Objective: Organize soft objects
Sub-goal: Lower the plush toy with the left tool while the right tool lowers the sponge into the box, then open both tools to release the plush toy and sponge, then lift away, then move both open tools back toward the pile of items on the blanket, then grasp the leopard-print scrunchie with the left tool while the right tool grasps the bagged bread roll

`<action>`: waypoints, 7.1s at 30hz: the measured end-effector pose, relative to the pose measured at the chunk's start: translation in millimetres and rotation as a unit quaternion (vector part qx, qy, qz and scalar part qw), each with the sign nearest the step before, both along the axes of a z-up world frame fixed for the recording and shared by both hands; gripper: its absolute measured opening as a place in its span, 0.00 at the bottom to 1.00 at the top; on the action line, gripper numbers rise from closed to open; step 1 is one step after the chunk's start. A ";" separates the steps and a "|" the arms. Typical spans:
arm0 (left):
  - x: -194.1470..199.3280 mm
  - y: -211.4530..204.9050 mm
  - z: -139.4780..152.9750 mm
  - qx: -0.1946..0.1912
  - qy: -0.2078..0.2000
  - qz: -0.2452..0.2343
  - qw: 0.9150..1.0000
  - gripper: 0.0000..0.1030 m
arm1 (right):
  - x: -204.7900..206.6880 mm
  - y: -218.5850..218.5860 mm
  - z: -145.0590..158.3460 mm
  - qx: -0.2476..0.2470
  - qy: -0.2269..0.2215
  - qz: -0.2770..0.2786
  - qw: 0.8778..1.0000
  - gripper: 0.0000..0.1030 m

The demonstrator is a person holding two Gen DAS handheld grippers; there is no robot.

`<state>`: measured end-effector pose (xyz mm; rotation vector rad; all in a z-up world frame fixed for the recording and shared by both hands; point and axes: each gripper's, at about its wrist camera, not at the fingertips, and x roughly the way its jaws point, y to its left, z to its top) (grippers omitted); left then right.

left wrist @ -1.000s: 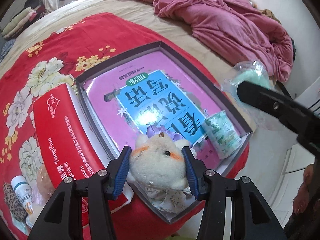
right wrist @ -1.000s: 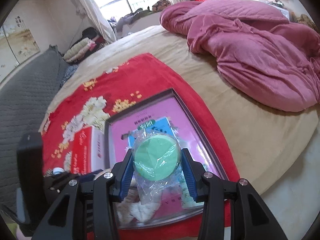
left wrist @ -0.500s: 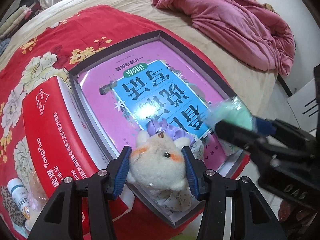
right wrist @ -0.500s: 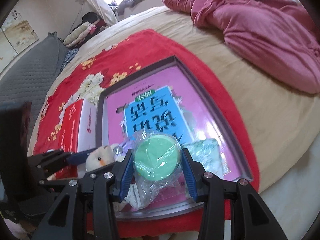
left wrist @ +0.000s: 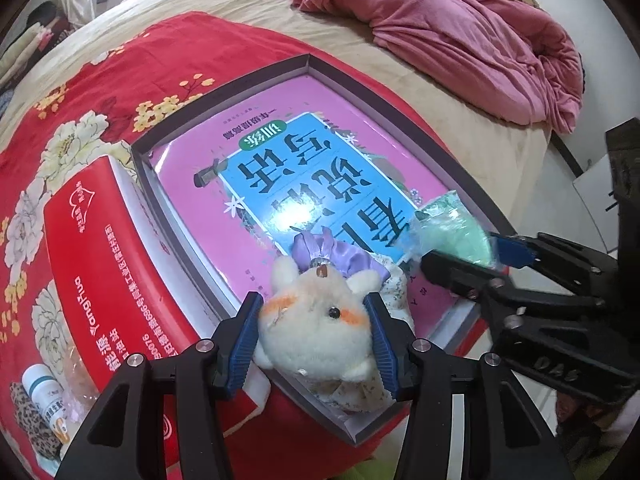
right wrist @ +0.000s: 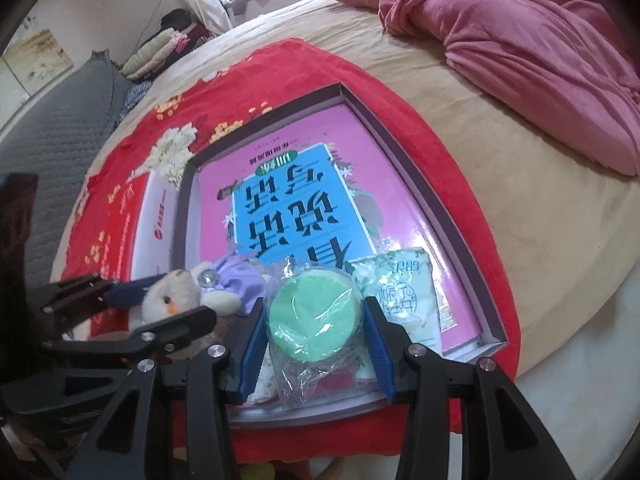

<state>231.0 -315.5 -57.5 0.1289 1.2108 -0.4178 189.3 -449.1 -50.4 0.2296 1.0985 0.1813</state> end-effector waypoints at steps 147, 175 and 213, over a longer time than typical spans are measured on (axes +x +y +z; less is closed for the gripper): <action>-141.6 297.5 144.1 -0.028 -0.125 0.256 0.958 0.74 | -79.8 194.7 182.1 -0.059 -0.155 0.096 0.981 0.75; -170.3 383.8 99.7 -0.031 -0.086 0.332 0.939 0.74 | -80.8 270.5 140.6 -0.079 -0.119 0.172 0.975 0.75; -69.4 386.3 -10.1 -0.027 0.009 0.307 0.951 0.74 | 4.1 348.4 -2.6 -0.361 -0.029 0.264 0.894 0.62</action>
